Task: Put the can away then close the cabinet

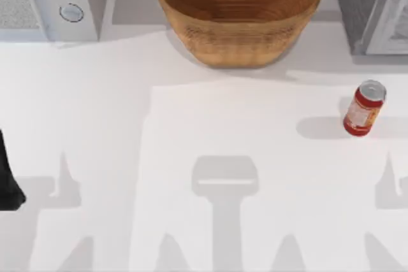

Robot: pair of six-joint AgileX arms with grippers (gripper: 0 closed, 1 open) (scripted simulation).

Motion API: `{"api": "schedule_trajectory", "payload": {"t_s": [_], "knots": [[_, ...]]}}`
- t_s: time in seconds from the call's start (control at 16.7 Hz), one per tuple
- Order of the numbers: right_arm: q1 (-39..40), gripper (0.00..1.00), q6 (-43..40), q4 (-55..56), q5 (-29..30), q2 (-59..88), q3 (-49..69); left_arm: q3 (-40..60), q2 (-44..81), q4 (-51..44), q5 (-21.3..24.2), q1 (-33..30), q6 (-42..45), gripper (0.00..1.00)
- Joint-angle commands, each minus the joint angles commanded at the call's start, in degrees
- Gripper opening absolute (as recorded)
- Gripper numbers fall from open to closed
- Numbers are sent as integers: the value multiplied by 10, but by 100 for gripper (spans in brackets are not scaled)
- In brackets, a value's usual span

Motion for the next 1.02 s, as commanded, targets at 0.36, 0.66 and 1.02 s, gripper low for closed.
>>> {"api": "schedule_trajectory", "payload": {"t_s": [0.36,0.66,1.02], "knots": [[17,100,3,58,12,59,12,0,0,0,0,0,0,100],[58,100,13,229,55,266,42,0,0,0,0,0,0,100],[119,100,29,501,129,630,84,0,0,0,0,0,0,100]]}}
